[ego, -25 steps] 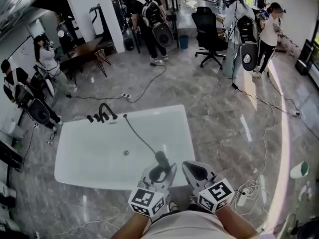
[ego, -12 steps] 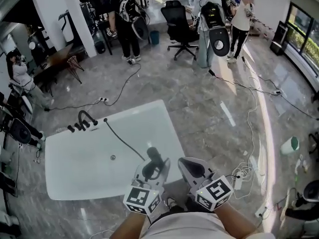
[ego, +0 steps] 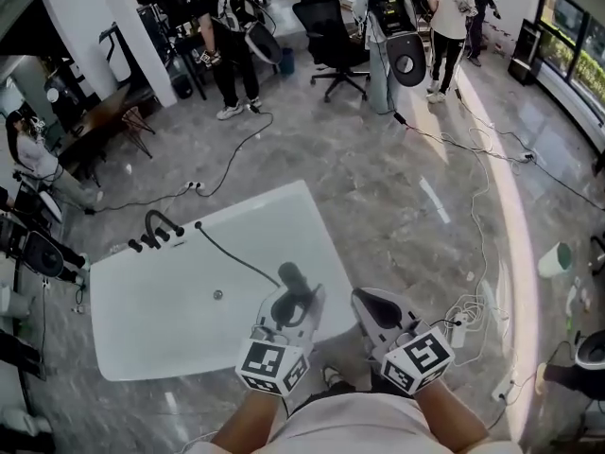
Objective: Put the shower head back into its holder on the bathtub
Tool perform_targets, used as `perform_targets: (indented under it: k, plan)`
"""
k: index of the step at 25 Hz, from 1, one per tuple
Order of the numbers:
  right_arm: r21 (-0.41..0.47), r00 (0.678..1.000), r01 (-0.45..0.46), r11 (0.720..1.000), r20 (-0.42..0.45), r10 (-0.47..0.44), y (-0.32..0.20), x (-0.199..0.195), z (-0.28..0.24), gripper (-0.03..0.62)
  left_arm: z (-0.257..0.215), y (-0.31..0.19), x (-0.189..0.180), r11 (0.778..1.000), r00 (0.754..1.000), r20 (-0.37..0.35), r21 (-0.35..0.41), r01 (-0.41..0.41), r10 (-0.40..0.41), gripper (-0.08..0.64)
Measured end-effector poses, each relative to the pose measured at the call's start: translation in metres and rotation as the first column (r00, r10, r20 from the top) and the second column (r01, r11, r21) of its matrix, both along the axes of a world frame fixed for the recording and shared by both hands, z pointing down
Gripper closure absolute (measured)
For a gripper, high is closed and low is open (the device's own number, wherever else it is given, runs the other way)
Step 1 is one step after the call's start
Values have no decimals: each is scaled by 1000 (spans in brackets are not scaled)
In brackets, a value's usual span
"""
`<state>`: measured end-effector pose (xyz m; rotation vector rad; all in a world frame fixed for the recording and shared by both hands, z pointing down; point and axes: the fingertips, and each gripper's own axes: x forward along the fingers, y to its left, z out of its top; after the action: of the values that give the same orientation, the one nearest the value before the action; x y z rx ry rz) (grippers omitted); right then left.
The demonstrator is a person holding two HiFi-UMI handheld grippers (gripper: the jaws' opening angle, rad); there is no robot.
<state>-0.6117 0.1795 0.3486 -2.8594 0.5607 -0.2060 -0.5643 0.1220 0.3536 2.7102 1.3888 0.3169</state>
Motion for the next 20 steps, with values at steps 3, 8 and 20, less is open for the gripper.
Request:
perform_targets:
  k: [3,8,20]
  plan:
    - [11,1000,20,1000,2,-20,10,10,1,577,0,10,8,1000,1000,3,8,22,-22,436]
    - [17,997,75,997,-1,-75,34,28,2,577,1,32,23,997,998,0,23,69,-69,436]
    - [26,980,200,979,-3,-200,123,69,4,577,0,90,71,967,968,-6,45,252,-252,436]
